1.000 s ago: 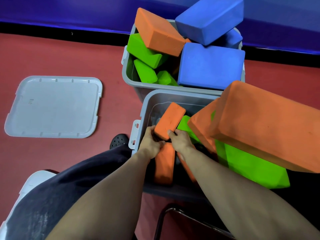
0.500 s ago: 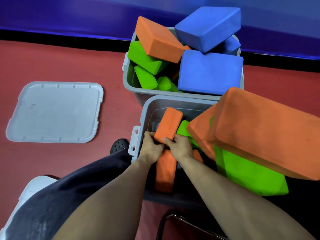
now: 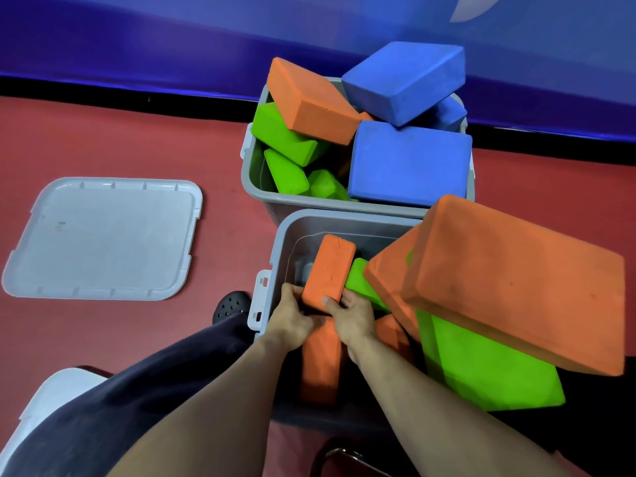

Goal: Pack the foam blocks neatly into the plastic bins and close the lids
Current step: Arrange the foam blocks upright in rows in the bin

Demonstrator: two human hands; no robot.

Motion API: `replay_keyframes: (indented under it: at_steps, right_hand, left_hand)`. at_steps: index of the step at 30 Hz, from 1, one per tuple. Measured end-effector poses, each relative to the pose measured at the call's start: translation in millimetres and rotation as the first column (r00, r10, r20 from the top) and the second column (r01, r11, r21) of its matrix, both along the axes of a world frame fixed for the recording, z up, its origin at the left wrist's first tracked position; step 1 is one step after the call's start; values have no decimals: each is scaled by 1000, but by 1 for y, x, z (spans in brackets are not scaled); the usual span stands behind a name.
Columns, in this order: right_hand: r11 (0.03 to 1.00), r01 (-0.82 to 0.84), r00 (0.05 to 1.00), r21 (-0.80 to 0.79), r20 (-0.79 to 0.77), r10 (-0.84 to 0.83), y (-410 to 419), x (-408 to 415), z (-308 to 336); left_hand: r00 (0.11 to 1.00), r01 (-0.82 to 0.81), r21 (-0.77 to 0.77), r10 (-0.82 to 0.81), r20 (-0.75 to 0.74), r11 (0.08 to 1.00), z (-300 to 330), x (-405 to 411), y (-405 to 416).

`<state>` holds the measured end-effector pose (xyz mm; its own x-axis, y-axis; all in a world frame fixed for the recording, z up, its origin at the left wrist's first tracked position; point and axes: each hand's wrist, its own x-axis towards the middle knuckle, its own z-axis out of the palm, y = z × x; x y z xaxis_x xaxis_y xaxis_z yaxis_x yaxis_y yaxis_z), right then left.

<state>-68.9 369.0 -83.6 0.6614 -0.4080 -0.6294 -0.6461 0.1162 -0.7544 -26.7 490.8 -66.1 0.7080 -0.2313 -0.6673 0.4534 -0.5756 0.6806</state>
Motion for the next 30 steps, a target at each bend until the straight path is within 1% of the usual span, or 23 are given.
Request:
replay_keyframes:
  at_steps: [4,7,9,11,13,14,15,17,20,24,25,30]
  right_hand:
    - [999,35,999,32,-1,-35,4,-2,-6]
    - [999,-21,999,-28,-42,19,4,-1,-7]
    - [996,-82,994,-45,-74,79,3,-1,-8]
    - [994,-112,990,13,-83,112,2,-5,-9]
    - [993,-88,992,75,-84,94,3,-7,-11]
    - [995,-67,994,77,-83,73,4,-6,-12]
    - [996,-58,995,63,-78,63,4,-5,-13]
    - [996,-88,994,-14,-71,87,3,-3,-11]
    - [985,-147,987,-95,-78,140,3,-4,-9]
    - [928,-235,972,-288,-76,222,3,4,-7]
    - [918,-236,972,-318,-87,219,1,10,-5]
    - [923,-208,968,-325,-202,147,1,12,-5]
  left_hand:
    - [995,92,61,-90,-32,994,2,9,2]
    - [988,145,97,-139,-73,985,1,11,-1]
    - [991,90,99,-80,-104,991,-1,13,-4]
    - [993,8,76,1,-119,997,1,16,-8]
    - [996,5,94,3,-93,996,1,18,-10]
    - [997,18,116,-9,-72,993,-1,17,-10]
    - [998,24,126,-17,-55,992,-2,16,-9]
    - [999,32,116,-27,-45,993,-6,16,-6]
    - [997,36,104,-28,-70,994,-11,15,-3]
    - [995,36,126,-23,-101,991,-16,13,-2]
    - [994,22,112,-10,-108,993,-16,12,-4]
    - [995,-62,67,67,-77,996,-14,7,-14]
